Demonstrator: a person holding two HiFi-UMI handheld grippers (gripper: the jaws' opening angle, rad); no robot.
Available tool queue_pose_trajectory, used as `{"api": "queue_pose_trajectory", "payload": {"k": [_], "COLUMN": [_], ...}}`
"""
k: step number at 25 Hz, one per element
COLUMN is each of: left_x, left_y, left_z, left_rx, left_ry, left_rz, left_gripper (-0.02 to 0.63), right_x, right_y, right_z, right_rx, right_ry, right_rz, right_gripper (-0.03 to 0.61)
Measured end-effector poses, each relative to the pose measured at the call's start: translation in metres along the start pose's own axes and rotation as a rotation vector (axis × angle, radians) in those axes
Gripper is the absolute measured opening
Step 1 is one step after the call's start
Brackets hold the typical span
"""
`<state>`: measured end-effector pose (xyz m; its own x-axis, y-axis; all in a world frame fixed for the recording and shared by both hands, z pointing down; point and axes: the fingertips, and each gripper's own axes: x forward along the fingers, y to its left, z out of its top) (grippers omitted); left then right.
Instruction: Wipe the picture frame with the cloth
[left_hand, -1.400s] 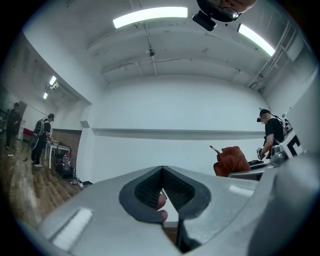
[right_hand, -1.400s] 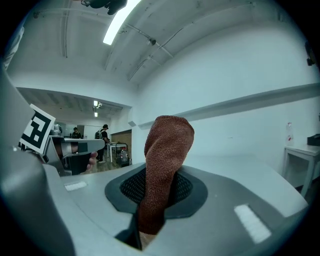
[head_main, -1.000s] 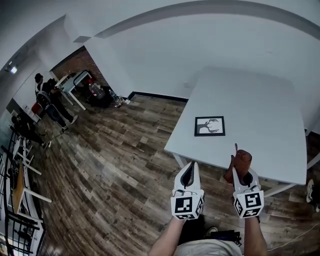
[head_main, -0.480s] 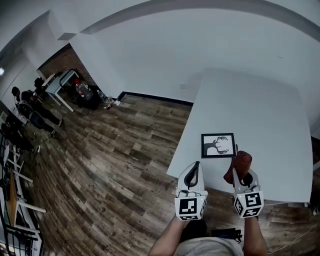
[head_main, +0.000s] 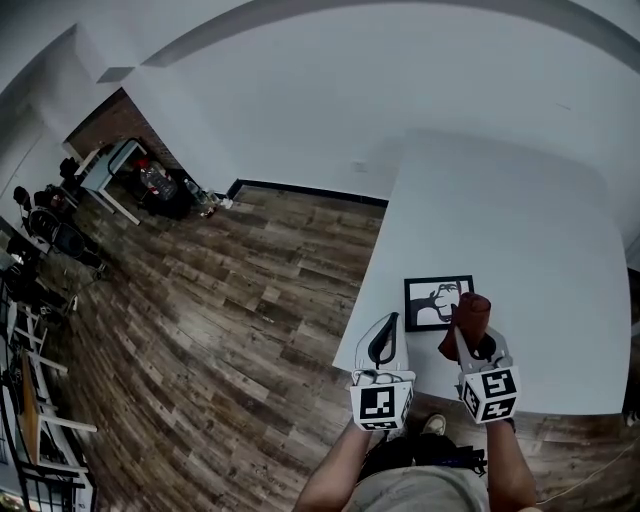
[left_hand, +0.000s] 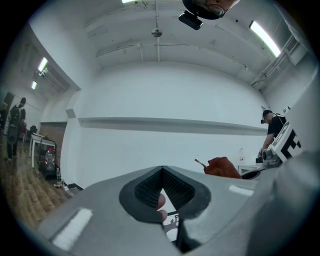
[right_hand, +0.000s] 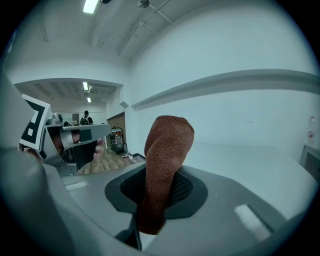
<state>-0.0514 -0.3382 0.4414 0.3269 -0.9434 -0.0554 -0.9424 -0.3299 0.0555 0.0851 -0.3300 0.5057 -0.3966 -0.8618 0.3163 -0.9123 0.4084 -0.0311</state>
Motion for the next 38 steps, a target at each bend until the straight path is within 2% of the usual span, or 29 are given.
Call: {"api": "queue_pose_trajectory", "payload": {"k": [12,15,18,20,26,33,38], "left_x": [0.029,0.029,0.025,0.024,0.018,0.014,0.014], "left_y": [0.006,0.009,0.014,0.019,0.027,0.031,0.029], "left_z": [-0.011,-0.011,-0.010,-0.009,-0.012,-0.018,-0.021], "left_rx": [0.039,0.039,0.032,0.036,0.026,0.005,0.007], "left_ry": [-0.003,0.007,0.006,-0.016,0.023,0.030,0.024], "left_rz": [0.009,0.016,0.032,0.048,0.061,0.077,0.075], "left_gripper": [0.000,0.000,0.000,0.000,0.000,0.000,0.000], "right_x": [0.108,0.138,0.163,0.179,0.209,0.216,0.205], "right_y": [0.002,0.005,0.004,0.004,0.018,0.028,0.004], "right_z": [-0.038,-0.059,-0.082,-0.092,-0.108,-0.123,-0.131], "right_rx": [0.034,0.089,0.132,0.156,0.245,0.233,0.254], "right_ry": [0.232,0.352,0.460,0.511,0.647,0.705,0.711], "right_rz": [0.131,0.157,0.147,0.140,0.173,0.182,0.141], "right_gripper": [0.098,0.098,0.098,0.098,0.098,0.100,0.100]}}
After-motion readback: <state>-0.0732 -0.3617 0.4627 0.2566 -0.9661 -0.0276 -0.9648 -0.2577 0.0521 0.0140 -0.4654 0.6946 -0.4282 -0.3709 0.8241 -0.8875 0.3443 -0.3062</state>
